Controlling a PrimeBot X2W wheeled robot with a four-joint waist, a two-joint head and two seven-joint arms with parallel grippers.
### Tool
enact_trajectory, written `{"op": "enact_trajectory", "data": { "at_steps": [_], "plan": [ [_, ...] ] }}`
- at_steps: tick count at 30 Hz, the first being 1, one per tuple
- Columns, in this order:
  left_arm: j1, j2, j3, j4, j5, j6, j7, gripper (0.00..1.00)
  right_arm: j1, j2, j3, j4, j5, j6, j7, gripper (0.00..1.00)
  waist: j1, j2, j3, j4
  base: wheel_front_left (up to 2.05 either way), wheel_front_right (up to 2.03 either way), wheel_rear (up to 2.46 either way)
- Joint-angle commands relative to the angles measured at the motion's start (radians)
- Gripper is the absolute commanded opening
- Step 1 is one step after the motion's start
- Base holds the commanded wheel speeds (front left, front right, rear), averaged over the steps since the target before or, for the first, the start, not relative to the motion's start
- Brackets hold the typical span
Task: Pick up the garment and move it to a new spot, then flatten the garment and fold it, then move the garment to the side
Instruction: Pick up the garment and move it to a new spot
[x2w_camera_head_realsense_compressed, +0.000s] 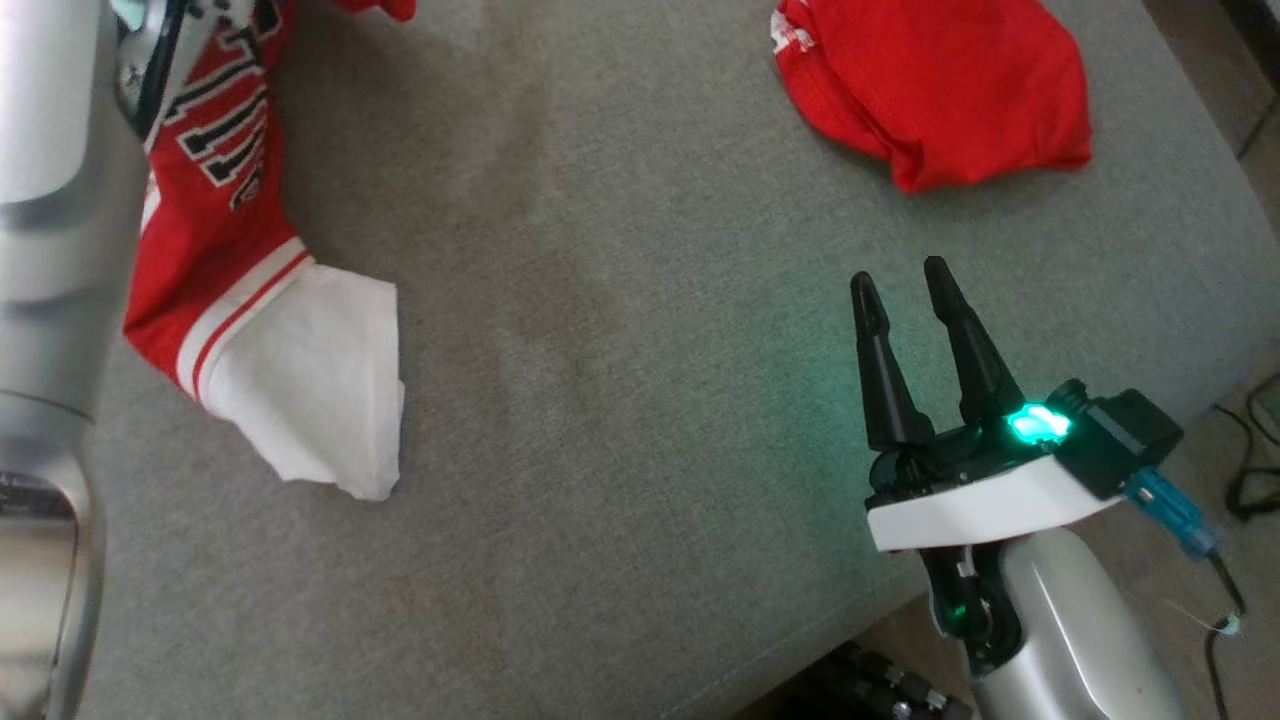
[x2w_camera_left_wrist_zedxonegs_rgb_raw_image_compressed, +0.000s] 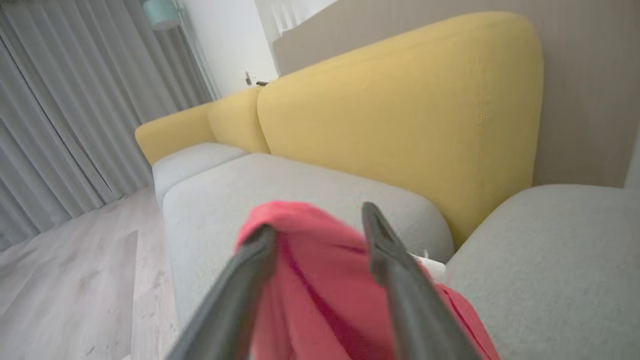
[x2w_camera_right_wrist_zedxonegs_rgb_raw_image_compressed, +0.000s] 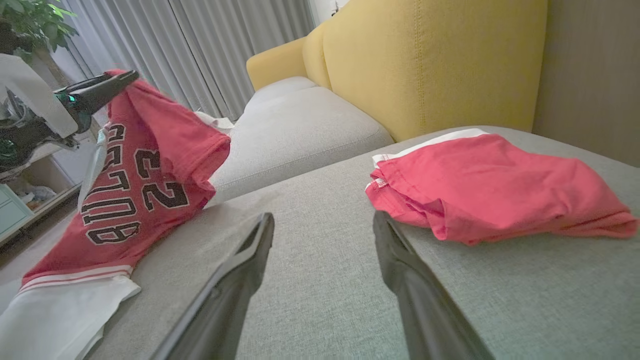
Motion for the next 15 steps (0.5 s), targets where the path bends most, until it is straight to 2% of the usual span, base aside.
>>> {"op": "enact_trajectory", "data": {
  "at_steps": [1, 8, 15],
  "plan": [
    [-0.069, 0.039, 0.017, -0.001, 0.008, 0.015, -0.019, 1.0, -0.02, -0.005, 0.022, -0.035, 0.005, -0.001, -0.011, 1.0, -0.0002, 0.0, 0.012, -0.008, 0.0, 0.0, 0.0],
    [-0.102, 0.012, 0.027, 0.096, -0.013, 0.025, -0.123, 1.0, -0.027, -0.005, -0.003, -0.029, -0.012, -0.001, -0.011, 1.0, -0.0002, 0.0, 0.007, 0.03, 0.0, 0.0, 0.0],
    [-0.065, -0.035, 0.031, 0.111, -0.048, 0.012, -0.191, 1.0, -0.021, -0.005, -0.046, -0.013, -0.052, -0.001, -0.011, 1.0, -0.0002, 0.0, -0.046, 0.12, 0.0, 0.0, 0.0]
  ]
}}
